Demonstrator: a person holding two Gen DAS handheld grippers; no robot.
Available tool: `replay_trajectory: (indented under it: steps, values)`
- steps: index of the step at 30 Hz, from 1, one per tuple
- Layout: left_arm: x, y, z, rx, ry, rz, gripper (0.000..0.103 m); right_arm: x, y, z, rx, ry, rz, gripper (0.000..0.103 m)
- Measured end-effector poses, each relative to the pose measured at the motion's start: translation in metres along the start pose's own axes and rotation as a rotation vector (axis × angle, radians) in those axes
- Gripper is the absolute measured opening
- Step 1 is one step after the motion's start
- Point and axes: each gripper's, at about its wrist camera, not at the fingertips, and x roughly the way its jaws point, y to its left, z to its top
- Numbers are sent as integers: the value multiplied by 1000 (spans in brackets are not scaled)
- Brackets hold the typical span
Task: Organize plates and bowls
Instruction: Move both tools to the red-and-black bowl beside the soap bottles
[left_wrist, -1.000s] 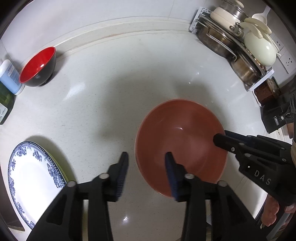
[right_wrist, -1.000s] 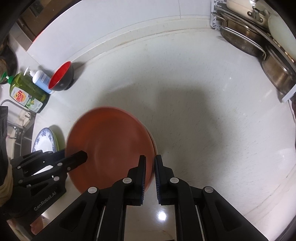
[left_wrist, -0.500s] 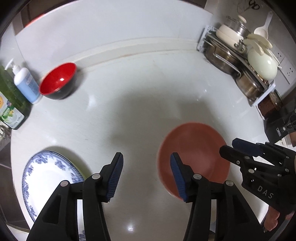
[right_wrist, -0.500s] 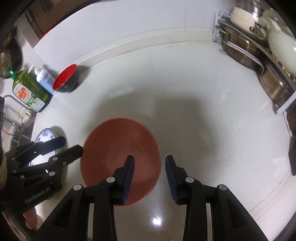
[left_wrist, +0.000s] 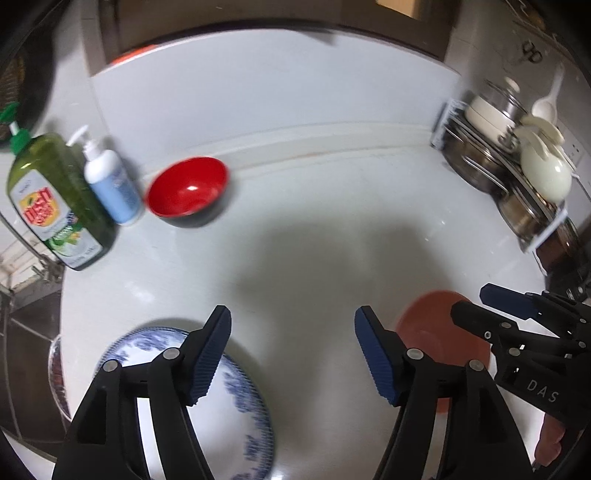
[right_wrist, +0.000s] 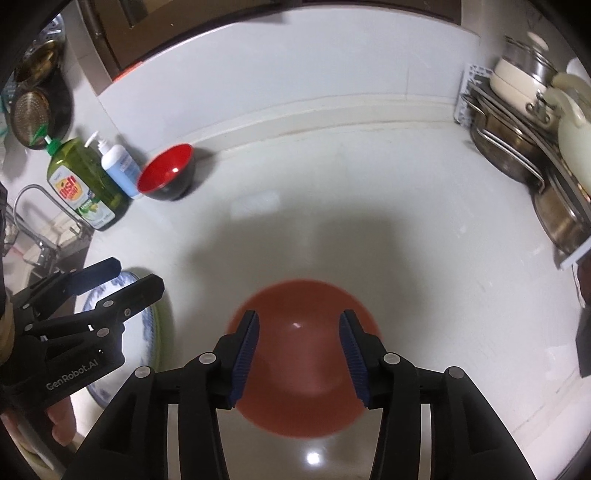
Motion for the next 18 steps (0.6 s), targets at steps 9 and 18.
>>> replay_trajectory:
  steps: [9, 18]
  values:
    - [-17, 48, 10, -67, -45, 50, 72, 6, 36, 26, -46, -40, 33, 46]
    - [-29, 89, 26, -102, -84, 116, 72, 11, 75, 53, -99, -68, 73, 46]
